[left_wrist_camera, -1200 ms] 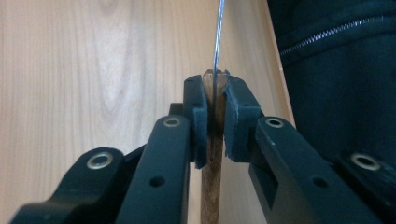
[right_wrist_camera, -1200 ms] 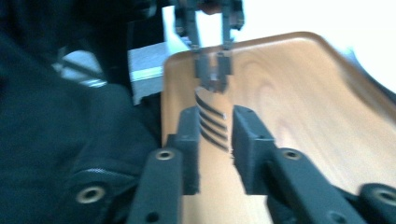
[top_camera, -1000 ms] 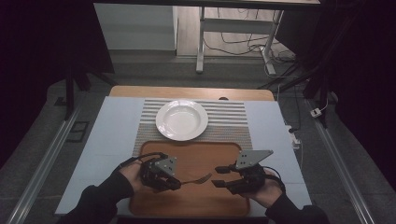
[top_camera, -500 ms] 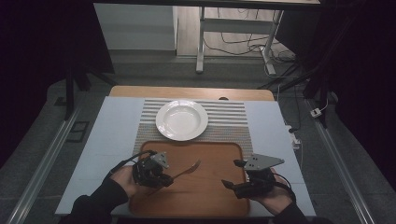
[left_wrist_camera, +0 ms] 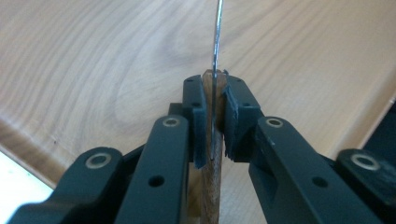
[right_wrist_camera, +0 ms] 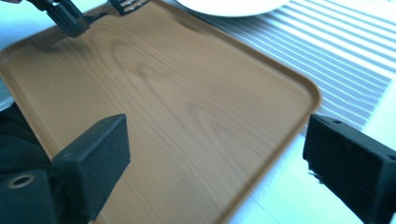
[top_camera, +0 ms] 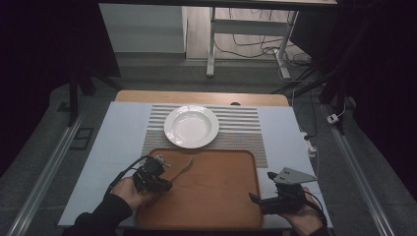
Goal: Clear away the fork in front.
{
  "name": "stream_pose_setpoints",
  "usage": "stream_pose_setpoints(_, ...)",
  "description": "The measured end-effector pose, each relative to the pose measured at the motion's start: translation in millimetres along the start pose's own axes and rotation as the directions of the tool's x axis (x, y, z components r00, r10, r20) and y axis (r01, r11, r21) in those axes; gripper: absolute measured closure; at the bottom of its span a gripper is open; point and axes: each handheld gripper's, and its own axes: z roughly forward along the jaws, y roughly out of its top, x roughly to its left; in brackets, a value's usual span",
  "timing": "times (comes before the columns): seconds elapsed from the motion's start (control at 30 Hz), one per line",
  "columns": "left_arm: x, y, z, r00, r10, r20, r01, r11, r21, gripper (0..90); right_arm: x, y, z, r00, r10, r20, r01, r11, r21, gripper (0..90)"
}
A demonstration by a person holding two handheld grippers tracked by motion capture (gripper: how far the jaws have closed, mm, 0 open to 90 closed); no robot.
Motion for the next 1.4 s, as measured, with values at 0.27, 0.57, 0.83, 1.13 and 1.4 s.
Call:
stream_pose_setpoints(0.27, 3.7, 3.4, 12.6, 0.9961, -0.067, -0.056, 0.07, 0.9963, 0.05, 79.7, -6.4, -12.8, -12.8, 0.9982, 0.053, 0.028, -0.053, 0.9986, -0.004, 3.3)
stream_pose_setpoints(0.57, 5.6, 1.2, 17.6, 0.9937, -0.063, -0.092, 0.068, 0.9958, 0.06, 75.6, -11.9, -24.4, -19.2, 0.9937, 0.106, 0.035, -0.107, 0.9941, 0.017, 1.1)
stream_pose_setpoints(0.83, 15.5, 1.6, -1.5, 0.9954, -0.084, -0.046, 0.081, 0.9945, -0.066, 70.3, -13.3, -27.1, -19.1, 0.9899, 0.131, 0.054, -0.133, 0.9907, 0.032, 0.2)
stream_pose_setpoints(1.13, 27.8, 15.1, -8.6, 0.9979, -0.063, 0.011, 0.064, 0.9848, -0.162, 88.8, -12.1, -26.1, -15.8, 0.9913, 0.12, 0.054, -0.123, 0.9904, 0.063, 0.2)
stream_pose_setpoints(1.4, 32.4, 28.2, 5.8, 0.9989, -0.046, 0.007, 0.046, 0.9851, -0.166, 88.8, -11.8, -25.8, -14.3, 0.9923, 0.112, 0.053, -0.116, 0.9897, 0.084, 0.2)
